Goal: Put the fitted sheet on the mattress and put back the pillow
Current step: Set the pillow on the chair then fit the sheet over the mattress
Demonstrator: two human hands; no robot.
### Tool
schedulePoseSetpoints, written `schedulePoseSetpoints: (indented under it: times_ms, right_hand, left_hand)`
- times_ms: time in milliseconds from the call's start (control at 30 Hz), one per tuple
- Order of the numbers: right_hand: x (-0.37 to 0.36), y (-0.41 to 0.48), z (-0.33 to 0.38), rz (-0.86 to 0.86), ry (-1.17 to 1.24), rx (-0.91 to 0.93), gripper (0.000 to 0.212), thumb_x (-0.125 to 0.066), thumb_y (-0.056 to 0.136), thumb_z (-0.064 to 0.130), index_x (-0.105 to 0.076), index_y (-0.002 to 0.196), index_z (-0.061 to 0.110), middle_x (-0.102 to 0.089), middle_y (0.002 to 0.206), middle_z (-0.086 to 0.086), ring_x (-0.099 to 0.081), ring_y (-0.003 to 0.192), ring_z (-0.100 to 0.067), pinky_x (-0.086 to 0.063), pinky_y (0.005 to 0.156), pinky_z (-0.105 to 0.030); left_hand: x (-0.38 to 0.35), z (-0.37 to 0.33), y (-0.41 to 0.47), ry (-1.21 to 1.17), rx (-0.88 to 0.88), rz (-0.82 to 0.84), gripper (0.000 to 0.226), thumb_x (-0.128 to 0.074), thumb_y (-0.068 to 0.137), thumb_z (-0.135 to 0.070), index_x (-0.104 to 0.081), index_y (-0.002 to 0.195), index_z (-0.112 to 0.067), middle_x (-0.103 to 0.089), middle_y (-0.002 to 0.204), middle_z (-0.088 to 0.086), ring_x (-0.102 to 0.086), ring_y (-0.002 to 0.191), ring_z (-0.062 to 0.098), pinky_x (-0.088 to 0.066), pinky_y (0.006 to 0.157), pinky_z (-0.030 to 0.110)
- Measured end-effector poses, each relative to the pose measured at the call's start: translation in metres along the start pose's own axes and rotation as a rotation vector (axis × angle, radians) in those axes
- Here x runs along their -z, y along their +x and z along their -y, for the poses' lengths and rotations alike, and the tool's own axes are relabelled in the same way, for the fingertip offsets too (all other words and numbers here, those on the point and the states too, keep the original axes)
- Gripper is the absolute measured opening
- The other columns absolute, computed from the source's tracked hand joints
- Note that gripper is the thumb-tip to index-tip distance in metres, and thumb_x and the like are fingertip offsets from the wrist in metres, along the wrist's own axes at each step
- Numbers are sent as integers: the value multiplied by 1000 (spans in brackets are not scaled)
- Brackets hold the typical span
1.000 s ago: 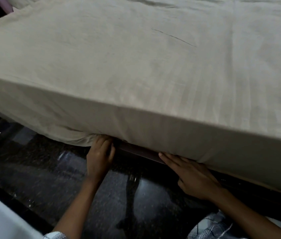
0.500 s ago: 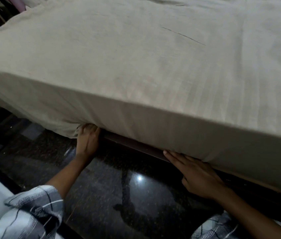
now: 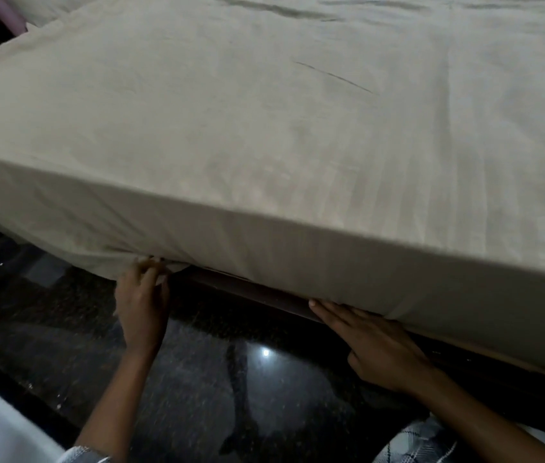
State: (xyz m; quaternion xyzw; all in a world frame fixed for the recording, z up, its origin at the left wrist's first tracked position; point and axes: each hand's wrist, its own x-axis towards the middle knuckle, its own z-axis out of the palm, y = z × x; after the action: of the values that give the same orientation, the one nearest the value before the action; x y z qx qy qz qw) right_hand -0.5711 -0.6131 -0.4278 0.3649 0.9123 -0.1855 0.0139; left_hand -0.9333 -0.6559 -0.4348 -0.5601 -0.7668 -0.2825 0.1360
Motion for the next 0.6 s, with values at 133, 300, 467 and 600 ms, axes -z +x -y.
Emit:
schedulePoseSetpoints:
  times_ms: [133, 300, 467, 600]
  right_hand:
    - [2, 2, 2, 31, -4, -17, 107, -61, 48, 18, -26, 148, 27, -38, 149, 9, -50, 126, -8, -38, 99, -24]
    - [6, 1, 5, 41, -8, -33, 103, -56, 61, 14, -8, 150, 33, -12, 154, 15, -31, 137, -4, -21, 107, -23]
    - [7, -1, 2, 25, -11, 21, 96, -47, 80, 11, 20, 144, 39, 16, 153, 21, -2, 144, -1, -5, 112, -16]
    - [6, -1, 2, 35, -16, 21, 95, -47, 81, 12, 19, 144, 37, 18, 151, 21, 0, 145, -3, -6, 112, -17]
  left_hand:
    - [-12, -10, 2, -31, -96, 148, 30, -56, 80, -1, -64, 109, 0, -61, 111, 19, -56, 101, 33, -40, 84, 34]
    - [-13, -8, 10, 187, -142, 328, 48, -47, 78, -3, -56, 125, -4, -58, 125, 18, -54, 114, 35, -39, 96, 42]
    - [-14, -9, 16, 302, -86, 470, 52, -43, 81, -8, -52, 132, -10, -53, 135, 10, -51, 122, 30, -43, 88, 45]
    - [-14, -27, 26, 178, 64, 494, 47, -35, 92, -3, -49, 135, -14, -42, 146, 6, -39, 133, 28, -44, 93, 49]
